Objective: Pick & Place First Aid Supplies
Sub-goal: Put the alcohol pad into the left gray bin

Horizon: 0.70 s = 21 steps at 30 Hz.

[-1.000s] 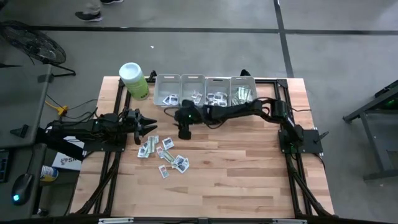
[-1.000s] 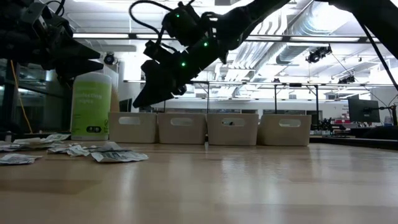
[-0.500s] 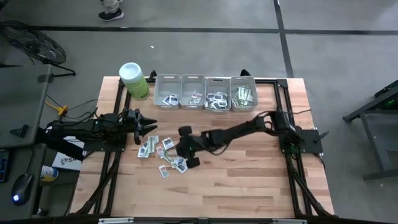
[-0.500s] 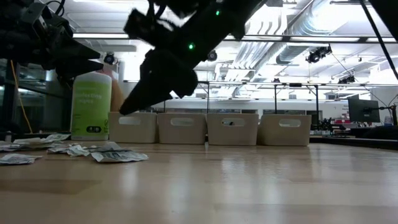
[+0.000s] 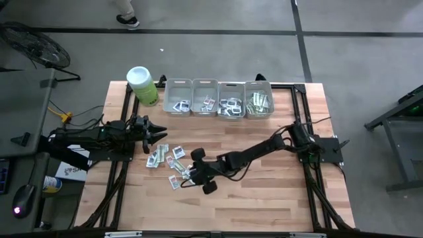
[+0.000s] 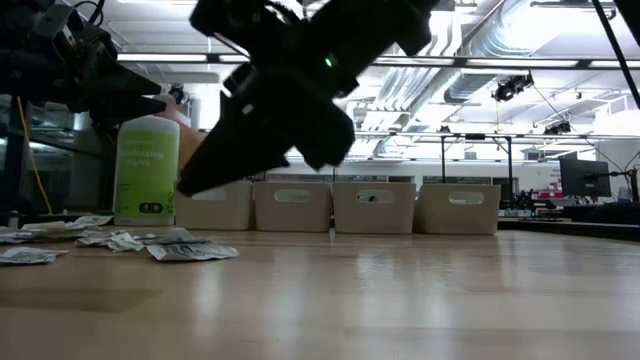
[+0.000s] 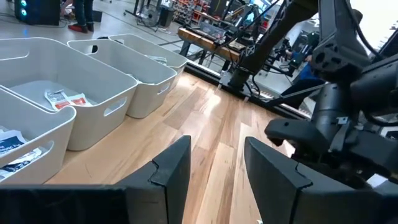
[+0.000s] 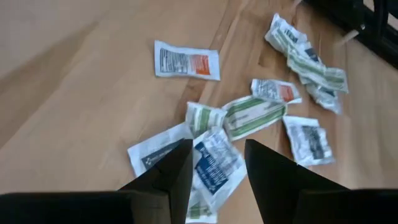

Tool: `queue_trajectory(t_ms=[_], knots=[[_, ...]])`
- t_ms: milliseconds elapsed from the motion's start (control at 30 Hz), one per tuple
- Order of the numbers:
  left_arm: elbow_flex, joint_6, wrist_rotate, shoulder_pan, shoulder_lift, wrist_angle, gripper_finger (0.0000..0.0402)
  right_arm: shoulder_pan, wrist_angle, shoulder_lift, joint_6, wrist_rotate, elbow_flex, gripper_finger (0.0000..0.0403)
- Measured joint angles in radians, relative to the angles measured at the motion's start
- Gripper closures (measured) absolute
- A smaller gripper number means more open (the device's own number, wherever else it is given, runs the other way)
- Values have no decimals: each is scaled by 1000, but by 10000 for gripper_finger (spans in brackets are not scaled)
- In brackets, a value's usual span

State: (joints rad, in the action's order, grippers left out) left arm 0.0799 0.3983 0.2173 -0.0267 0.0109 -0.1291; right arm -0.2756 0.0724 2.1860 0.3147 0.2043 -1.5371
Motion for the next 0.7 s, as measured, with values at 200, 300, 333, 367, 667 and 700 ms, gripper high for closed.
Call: queue_trajectory(t_ms=[200,300,333,367,667,700], knots=[[0,0,0,0,0,0,252,-1,-147,1,-46,-2,93,263],[0,0,0,0,0,0,252,-2,-226,1,-45,-1,139,263],[0,0,0,0,0,0,252,-3,-249,2,-45,-1,149,263],[0,0,0,0,0,0,252,-4,-277,2,-42,-8,160,263],[0,0,0,0,0,0,252,-6,-400,2,0,-8,227,263],[0,0,0,0,0,0,252,-6,-400,4,1,-3,227,263]])
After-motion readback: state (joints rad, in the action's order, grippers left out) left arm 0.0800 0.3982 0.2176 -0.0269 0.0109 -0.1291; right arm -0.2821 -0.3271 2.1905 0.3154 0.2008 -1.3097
